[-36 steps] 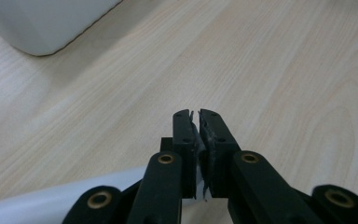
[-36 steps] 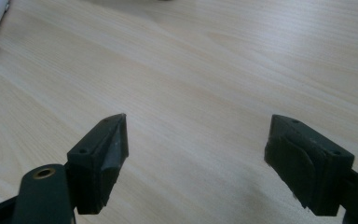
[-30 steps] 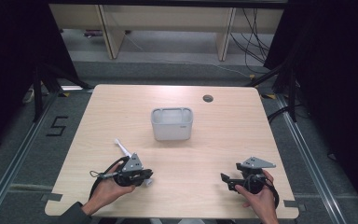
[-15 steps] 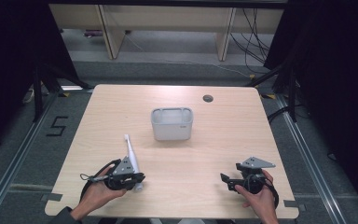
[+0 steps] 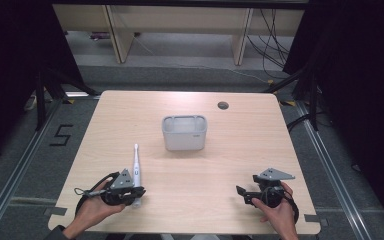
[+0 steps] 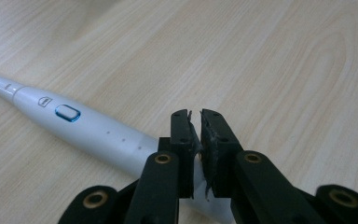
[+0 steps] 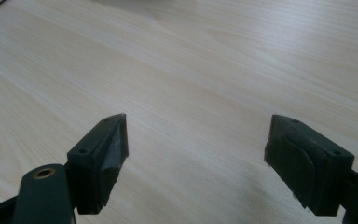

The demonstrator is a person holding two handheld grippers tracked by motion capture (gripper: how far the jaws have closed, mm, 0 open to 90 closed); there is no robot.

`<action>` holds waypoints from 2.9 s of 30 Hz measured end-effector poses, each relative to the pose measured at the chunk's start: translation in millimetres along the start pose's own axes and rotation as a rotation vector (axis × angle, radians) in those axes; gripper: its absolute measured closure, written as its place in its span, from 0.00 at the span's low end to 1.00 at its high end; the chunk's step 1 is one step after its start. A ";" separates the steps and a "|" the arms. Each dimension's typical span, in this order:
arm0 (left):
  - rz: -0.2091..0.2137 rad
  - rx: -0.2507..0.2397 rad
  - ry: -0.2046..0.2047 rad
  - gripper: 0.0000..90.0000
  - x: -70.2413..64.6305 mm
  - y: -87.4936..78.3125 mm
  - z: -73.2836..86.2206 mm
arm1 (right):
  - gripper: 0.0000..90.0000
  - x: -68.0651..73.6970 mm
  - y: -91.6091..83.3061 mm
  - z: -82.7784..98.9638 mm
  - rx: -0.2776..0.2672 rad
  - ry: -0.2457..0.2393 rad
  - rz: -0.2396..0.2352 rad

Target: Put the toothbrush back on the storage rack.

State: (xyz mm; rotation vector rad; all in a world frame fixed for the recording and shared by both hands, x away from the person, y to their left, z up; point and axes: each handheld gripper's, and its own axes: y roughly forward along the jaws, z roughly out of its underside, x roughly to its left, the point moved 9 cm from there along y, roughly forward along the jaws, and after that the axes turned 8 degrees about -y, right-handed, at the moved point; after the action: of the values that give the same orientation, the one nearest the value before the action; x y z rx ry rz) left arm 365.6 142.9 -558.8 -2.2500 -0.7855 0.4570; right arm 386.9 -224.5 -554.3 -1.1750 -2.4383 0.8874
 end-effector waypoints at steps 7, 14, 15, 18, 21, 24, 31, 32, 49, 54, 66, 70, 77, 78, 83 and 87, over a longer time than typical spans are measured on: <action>-0.026 0.021 0.016 0.91 7.0 -8.4 9.1 | 0.24 0.4 -0.2 0.7 0.008 0.006 -0.003; -0.036 0.037 0.003 0.91 13.8 -18.9 19.3 | 0.24 1.2 0.7 0.4 0.004 0.003 -0.011; -0.039 0.042 0.003 0.91 15.7 -21.9 21.9 | 0.24 1.4 1.2 0.4 0.000 0.004 -0.013; -0.041 0.052 0.001 0.91 17.3 -25.9 25.7 | 0.24 1.7 1.4 0.0 -0.003 0.004 -0.015; -0.044 0.055 -0.003 0.91 19.1 -29.6 28.8 | 0.24 1.5 1.2 0.5 0.001 0.003 -0.013; -0.049 0.057 -0.012 0.90 21.8 -32.9 31.7 | 0.24 0.1 1.1 0.4 0.002 -0.007 -0.002; -0.059 0.049 -0.019 0.88 27.9 -39.2 32.9 | 0.24 -0.2 0.8 0.7 0.006 -0.008 0.004; -0.061 0.051 -0.015 0.88 29.2 -40.0 33.2 | 0.24 1.2 1.5 0.6 0.003 -0.002 -0.011; -0.093 0.143 -0.123 0.47 62.0 -45.8 10.1 | 0.24 0.3 1.5 1.1 0.009 -0.011 0.002; -0.112 0.219 -0.140 0.40 68.6 -34.5 5.2 | 0.24 2.6 2.5 2.0 0.019 0.000 -0.010; -0.136 0.324 -0.147 0.41 72.5 -14.8 1.8 | 0.24 2.6 2.6 2.2 0.020 -0.004 -0.010; -0.130 0.360 -0.141 0.43 72.1 -10.2 3.1 | 0.24 3.8 3.2 2.2 0.022 0.011 -0.009; -0.120 0.406 -0.108 0.50 75.3 -6.1 4.0 | 0.24 4.3 3.2 2.7 0.025 0.017 -0.012; -0.119 0.404 -0.105 0.51 76.4 -4.6 3.9 | 0.24 4.4 3.1 2.8 0.024 0.015 -0.013; -0.109 0.427 -0.106 0.57 76.1 -2.4 5.0 | 0.24 4.0 3.1 2.9 0.026 0.016 -0.012; -0.103 0.450 -0.084 0.63 75.9 -1.3 5.0 | 0.24 6.3 3.1 3.7 0.039 0.027 -0.027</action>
State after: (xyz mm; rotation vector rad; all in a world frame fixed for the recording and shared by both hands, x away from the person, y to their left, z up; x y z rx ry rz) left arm 419.7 195.5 -568.5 -1.7754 -0.7504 0.6151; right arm 383.0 -219.6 -559.1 -1.1308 -2.3993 0.9014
